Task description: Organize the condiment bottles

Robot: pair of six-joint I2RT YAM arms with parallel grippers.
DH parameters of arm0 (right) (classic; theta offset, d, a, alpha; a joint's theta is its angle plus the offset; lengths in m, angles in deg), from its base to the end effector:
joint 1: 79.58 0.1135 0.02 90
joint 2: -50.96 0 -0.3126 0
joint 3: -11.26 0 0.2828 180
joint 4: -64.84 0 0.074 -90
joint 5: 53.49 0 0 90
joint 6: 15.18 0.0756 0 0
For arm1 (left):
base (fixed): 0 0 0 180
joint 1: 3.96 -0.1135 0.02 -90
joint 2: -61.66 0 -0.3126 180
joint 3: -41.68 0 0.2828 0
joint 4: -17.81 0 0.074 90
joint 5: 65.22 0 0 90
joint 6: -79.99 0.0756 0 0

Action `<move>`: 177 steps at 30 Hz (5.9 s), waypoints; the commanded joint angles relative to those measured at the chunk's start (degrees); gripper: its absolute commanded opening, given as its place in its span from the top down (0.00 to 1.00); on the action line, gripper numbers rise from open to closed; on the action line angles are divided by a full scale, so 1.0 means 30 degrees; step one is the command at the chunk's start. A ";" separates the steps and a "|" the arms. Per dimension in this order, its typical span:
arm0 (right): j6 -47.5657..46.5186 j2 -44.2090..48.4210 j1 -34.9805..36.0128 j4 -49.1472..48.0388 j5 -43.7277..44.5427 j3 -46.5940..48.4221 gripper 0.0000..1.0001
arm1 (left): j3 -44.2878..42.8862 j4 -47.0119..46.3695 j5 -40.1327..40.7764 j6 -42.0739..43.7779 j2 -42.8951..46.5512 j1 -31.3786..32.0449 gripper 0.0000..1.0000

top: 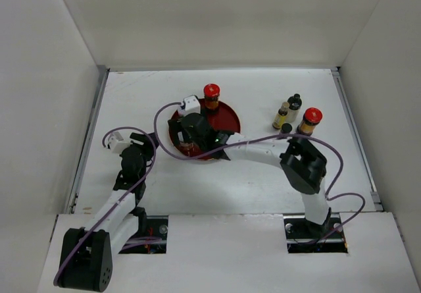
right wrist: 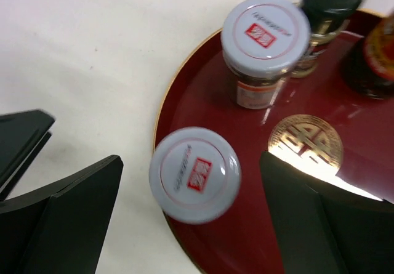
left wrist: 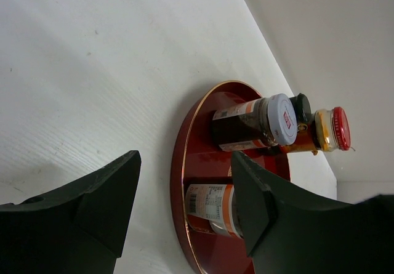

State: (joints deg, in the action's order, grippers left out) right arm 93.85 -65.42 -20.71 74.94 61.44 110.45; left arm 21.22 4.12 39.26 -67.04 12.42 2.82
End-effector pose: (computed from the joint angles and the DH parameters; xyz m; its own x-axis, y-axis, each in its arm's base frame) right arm 0.3146 0.4592 0.2446 -0.4140 -0.1136 -0.9031 -0.4735 0.8743 0.1071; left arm 0.2067 -0.0055 0.1758 -0.0355 -0.8138 -0.5800 -0.2851 0.5645 -0.7746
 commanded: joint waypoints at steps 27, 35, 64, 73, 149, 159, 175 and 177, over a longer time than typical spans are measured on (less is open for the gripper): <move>0.3998 1.9138 -0.8682 0.5727 0.5549 -1.5971 0.24 | -0.0369 -0.0877 0.1002 0.0818 0.0182 0.1325 0.42; 0.4030 1.7086 -0.8945 0.4967 0.4203 -1.6000 0.27 | -0.0370 -0.0936 0.0945 0.0819 0.0035 0.1355 0.42; 0.0398 0.7134 -0.3205 -0.0248 0.2974 -0.5581 0.64 | -0.0253 -0.1023 0.0623 0.0819 0.0004 0.1151 0.42; -0.0395 0.1679 -0.2647 -0.0279 0.1243 -0.0214 0.62 | -0.0399 -0.1140 0.0564 0.0877 -0.0609 0.1238 0.42; -0.0013 0.6046 -0.5461 -0.1097 0.1828 -0.4142 0.62 | -0.0135 -0.1639 0.0387 0.0613 -0.0407 0.1062 0.44; -0.0131 0.0856 -0.5108 -0.1157 0.1183 0.0229 0.61 | -0.0223 -0.1756 0.0184 0.0555 -0.0962 0.1209 0.44; 0.0396 0.3336 -0.5049 -0.1128 0.1212 -0.1933 0.21 | -0.0223 -0.1727 0.0270 0.0643 -0.0669 0.1179 0.44; 0.0484 0.4626 -0.5049 -0.1011 0.1271 -0.2695 0.22 | -0.0223 -0.1756 0.0242 0.0643 -0.0815 0.1209 0.44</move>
State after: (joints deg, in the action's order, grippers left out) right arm 94.53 -60.04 -36.07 75.11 64.72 103.70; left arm 21.20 1.91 40.20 -65.36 9.32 6.30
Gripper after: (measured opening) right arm 0.784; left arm 0.563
